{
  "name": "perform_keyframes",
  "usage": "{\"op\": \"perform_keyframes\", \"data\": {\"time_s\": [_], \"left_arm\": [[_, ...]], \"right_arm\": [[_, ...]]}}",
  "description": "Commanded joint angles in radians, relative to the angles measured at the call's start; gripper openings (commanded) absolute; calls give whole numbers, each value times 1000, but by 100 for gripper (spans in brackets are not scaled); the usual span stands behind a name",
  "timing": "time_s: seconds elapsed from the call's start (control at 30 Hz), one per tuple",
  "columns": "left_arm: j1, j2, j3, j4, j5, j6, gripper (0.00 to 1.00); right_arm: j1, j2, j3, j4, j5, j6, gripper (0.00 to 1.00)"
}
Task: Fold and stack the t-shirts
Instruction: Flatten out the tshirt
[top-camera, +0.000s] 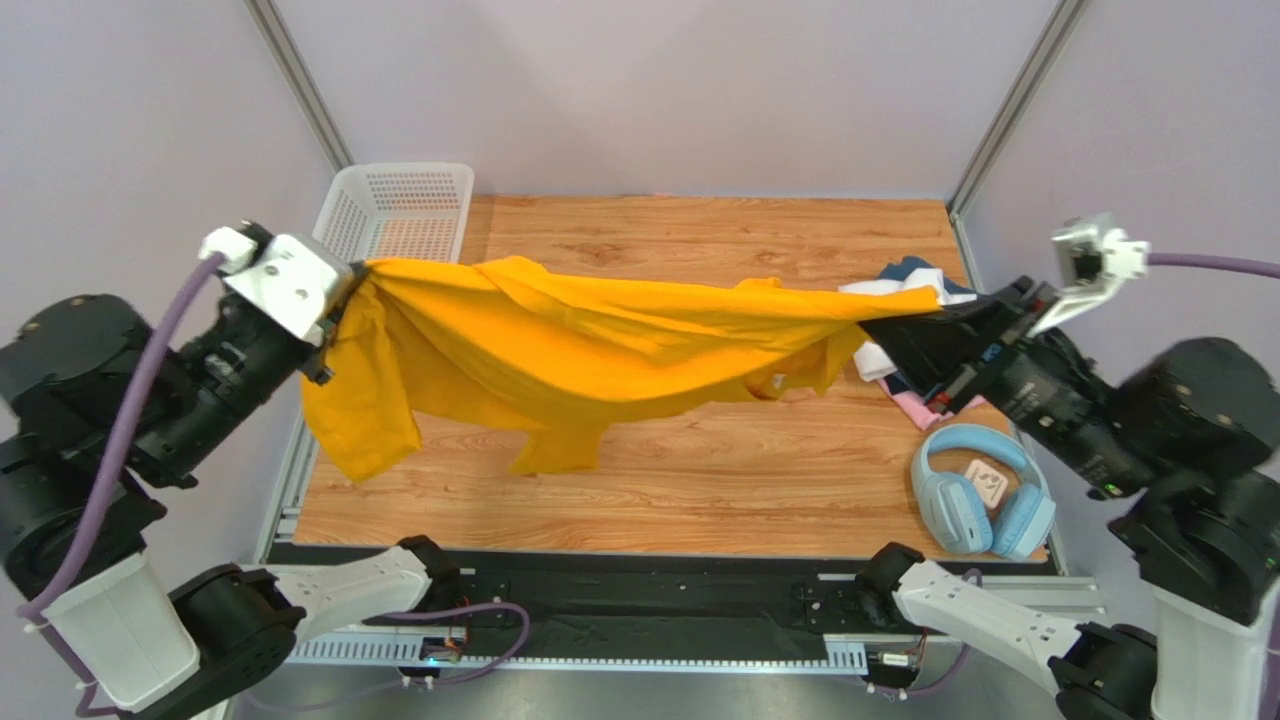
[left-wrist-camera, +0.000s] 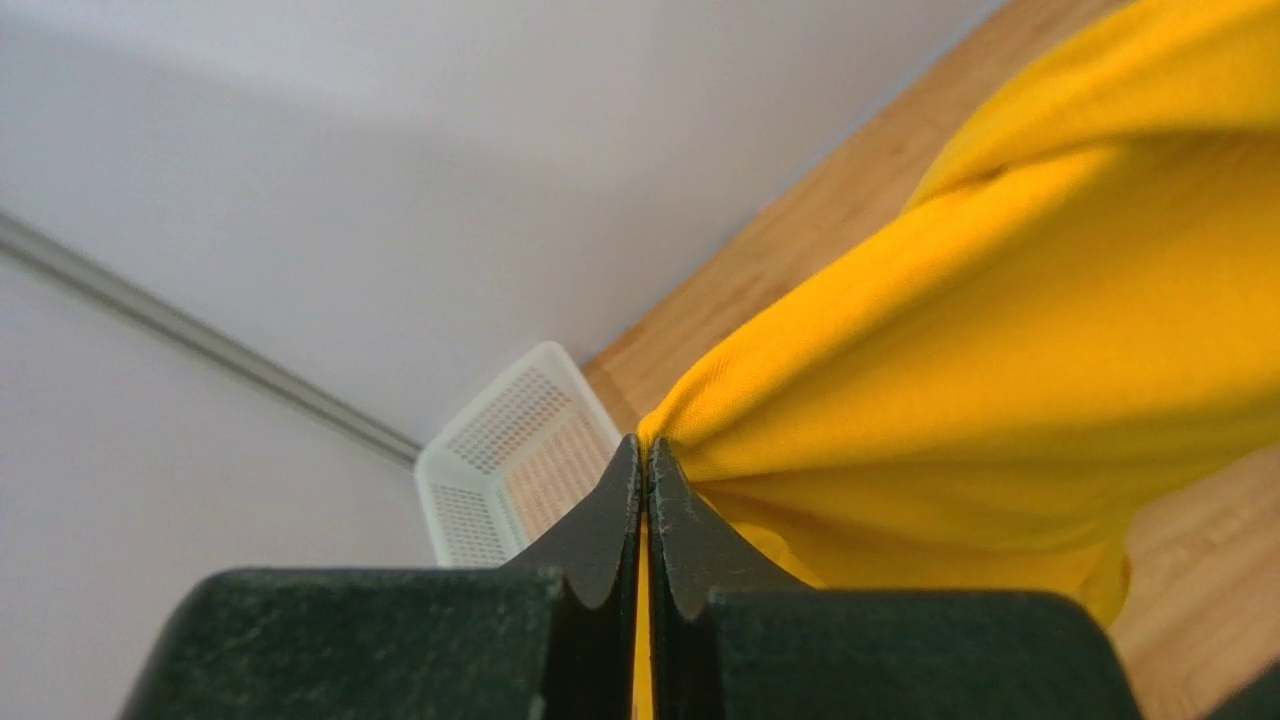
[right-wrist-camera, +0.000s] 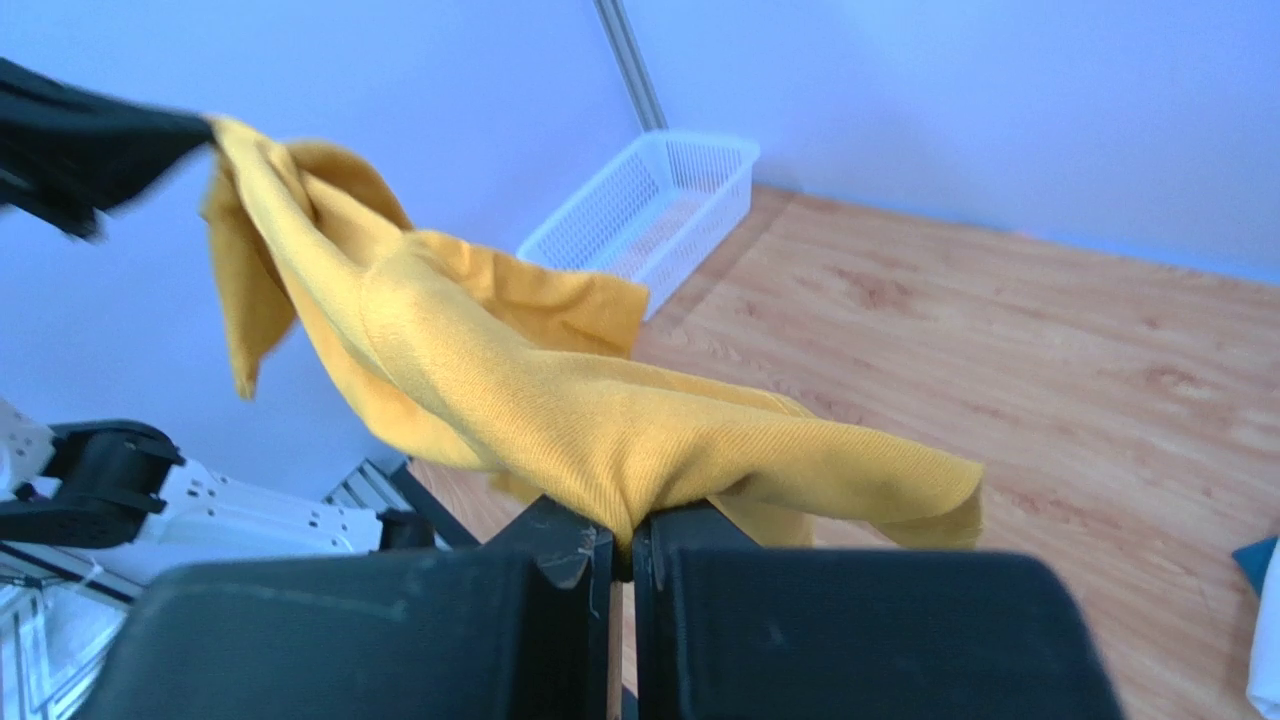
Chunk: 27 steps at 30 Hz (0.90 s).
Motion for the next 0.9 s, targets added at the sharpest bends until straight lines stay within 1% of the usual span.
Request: {"op": "perform_keyframes", "data": {"time_s": [0.0, 0.03, 0.1, 0.13, 0.2, 0.23, 0.27, 0.33, 0.37, 0.4, 0.47, 0.5, 0.53, 0.6, 0.63, 0.7, 0.73, 0.77, 0.83, 0.87], "left_arm": [[2, -47, -275, -177, 162, -65, 0], [4, -63, -419, -157, 167, -76, 0], [2, -78, -536, -114, 188, -85, 0], [4, -77, -629, -106, 193, -91, 0], [4, -86, -722, -56, 243, -93, 0], [2, -89, -803, -33, 253, -87, 0], [4, -91, -835, 21, 238, -83, 0], [17, -86, -900, 81, 219, -73, 0], [27, -86, -914, 133, 221, -73, 0], [45, -69, -923, 151, 219, -76, 0], [53, -51, -960, 184, 230, -85, 0], [56, -37, -981, 200, 241, -96, 0], [64, -33, -1042, 242, 250, -108, 0], [67, -10, -1110, 276, 285, -143, 0], [68, 6, -1182, 309, 291, -154, 0], [71, 69, -1239, 326, 323, -175, 0], [88, 101, -1238, 308, 364, -168, 0], [97, 169, -1221, 294, 392, -178, 0], [99, 225, -1180, 245, 435, -157, 17], [100, 266, -1164, 228, 457, -149, 28]], "right_arm": [[-1, 45, 48, -70, 112, -6, 0], [-3, 59, 45, -73, 128, -6, 0], [-3, 108, 36, -73, 175, -9, 0], [-3, 127, 33, -70, 195, -12, 0], [-3, 167, 22, -65, 244, -21, 0], [-7, 216, 19, -58, 252, -29, 0], [-19, 240, 16, -58, 252, -32, 0], [-99, 320, -9, -44, 182, -17, 0], [-140, 342, -25, -33, 131, -2, 0], [-233, 366, -47, -18, 12, 36, 0], [-311, 402, -153, 71, -84, 69, 0], [-347, 412, -189, 100, -96, 78, 0], [-354, 423, -229, 132, -92, 86, 0], [-357, 460, -251, 146, -89, 83, 0], [-355, 471, -259, 154, -95, 86, 0], [-355, 481, -270, 160, -96, 92, 0], [-355, 481, -273, 159, -90, 95, 0], [-355, 477, -276, 160, -87, 97, 0], [-355, 475, -280, 159, -95, 97, 0], [-357, 472, -282, 155, -98, 98, 0]]}}
